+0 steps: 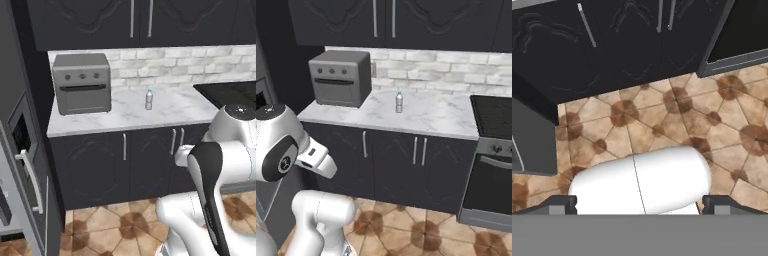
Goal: Take the bottled waters from the counter and place them in the freezer to freeze. Close the freezer door after placing the bottles.
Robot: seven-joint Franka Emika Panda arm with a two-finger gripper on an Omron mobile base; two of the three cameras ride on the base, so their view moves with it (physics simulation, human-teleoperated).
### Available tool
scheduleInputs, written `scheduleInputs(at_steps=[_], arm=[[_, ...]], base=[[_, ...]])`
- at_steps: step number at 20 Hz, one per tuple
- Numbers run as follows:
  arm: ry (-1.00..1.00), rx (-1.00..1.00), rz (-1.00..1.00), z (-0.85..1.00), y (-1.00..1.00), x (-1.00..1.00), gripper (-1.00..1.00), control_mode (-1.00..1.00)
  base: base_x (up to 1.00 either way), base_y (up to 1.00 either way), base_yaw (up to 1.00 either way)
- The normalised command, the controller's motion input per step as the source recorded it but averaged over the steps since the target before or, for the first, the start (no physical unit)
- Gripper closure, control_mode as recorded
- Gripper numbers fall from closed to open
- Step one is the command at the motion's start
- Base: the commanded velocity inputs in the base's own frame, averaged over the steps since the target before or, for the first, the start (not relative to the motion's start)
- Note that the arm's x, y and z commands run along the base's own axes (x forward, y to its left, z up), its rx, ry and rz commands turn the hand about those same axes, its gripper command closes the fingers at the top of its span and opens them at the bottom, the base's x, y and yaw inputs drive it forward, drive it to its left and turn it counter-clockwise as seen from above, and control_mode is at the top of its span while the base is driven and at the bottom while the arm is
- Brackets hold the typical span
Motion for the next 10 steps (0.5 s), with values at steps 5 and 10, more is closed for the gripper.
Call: scheduleInputs(at_steps=[5, 10], arm=[[0.0, 0.0, 0.0, 0.0, 0.0, 0.0, -1.0, 1.0], [0.0, 0.0, 0.0, 0.0, 0.0, 0.0, -1.0, 1.0]], base=[[0.8, -0.04, 0.1], [0.69, 0.0, 0.05]])
